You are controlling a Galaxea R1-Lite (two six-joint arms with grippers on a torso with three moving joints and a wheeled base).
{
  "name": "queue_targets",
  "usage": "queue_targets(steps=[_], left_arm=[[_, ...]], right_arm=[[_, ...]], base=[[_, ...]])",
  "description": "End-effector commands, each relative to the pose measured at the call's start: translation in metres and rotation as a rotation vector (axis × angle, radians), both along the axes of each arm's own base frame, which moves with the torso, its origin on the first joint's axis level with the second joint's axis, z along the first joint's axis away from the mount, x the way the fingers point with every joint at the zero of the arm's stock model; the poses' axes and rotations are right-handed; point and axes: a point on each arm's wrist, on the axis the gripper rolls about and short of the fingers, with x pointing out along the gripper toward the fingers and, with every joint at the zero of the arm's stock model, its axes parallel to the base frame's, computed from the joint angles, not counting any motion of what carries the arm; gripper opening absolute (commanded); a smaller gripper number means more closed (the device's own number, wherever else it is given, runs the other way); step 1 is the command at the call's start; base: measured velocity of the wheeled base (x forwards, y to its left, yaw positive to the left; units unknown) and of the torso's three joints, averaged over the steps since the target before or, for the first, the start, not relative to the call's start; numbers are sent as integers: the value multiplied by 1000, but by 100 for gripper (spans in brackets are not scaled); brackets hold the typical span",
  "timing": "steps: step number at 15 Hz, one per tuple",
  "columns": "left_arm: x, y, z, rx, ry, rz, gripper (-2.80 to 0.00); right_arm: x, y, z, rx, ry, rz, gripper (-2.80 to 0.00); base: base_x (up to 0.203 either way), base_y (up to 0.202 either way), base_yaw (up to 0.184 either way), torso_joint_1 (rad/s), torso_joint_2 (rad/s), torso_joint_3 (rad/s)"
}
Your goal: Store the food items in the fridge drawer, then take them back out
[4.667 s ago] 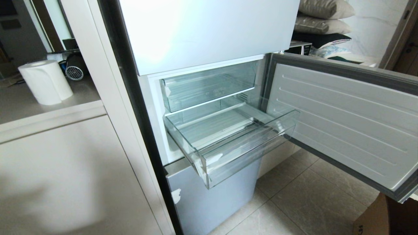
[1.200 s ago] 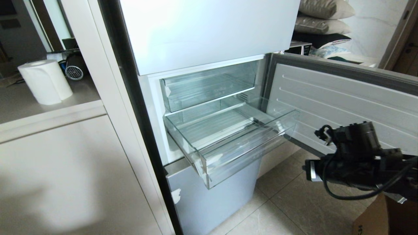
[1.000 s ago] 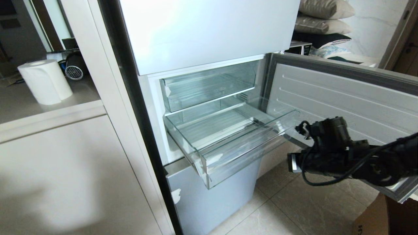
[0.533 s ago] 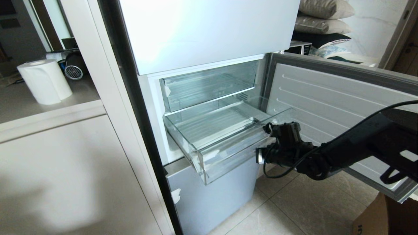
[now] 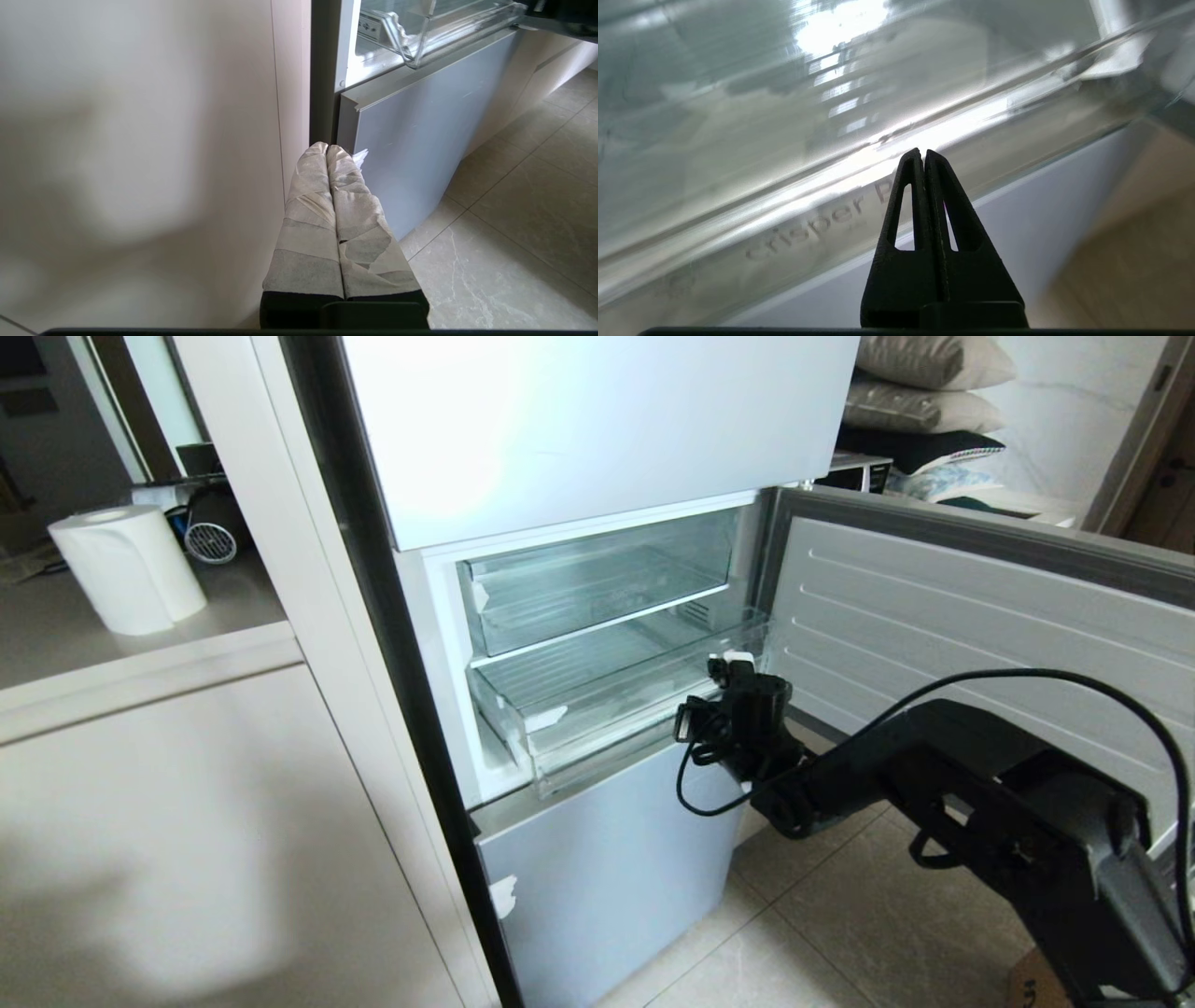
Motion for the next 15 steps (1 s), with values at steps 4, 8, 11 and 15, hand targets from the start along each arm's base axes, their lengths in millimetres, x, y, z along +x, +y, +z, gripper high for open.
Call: queue_targets(steps=[4, 8, 11, 15], left_arm=[[0, 0, 0, 0, 1, 0, -280], [0, 0, 0, 0, 1, 1, -280], [0, 0, 0, 0, 1, 0, -280], [0, 0, 0, -1, 1, 0, -280]], right_arm=[[25, 38, -30, -19, -92, 18, -280], [22, 51, -36, -17, -102, 54, -280], [9, 48, -28, -15, -107, 31, -280], [-51, 40, 6, -36, -26, 74, -280]], base=[[0, 0, 0, 0, 0, 0], [0, 0, 0, 0, 0, 0], [0, 0, 0, 0, 0, 0], [0, 0, 0, 0, 0, 0]])
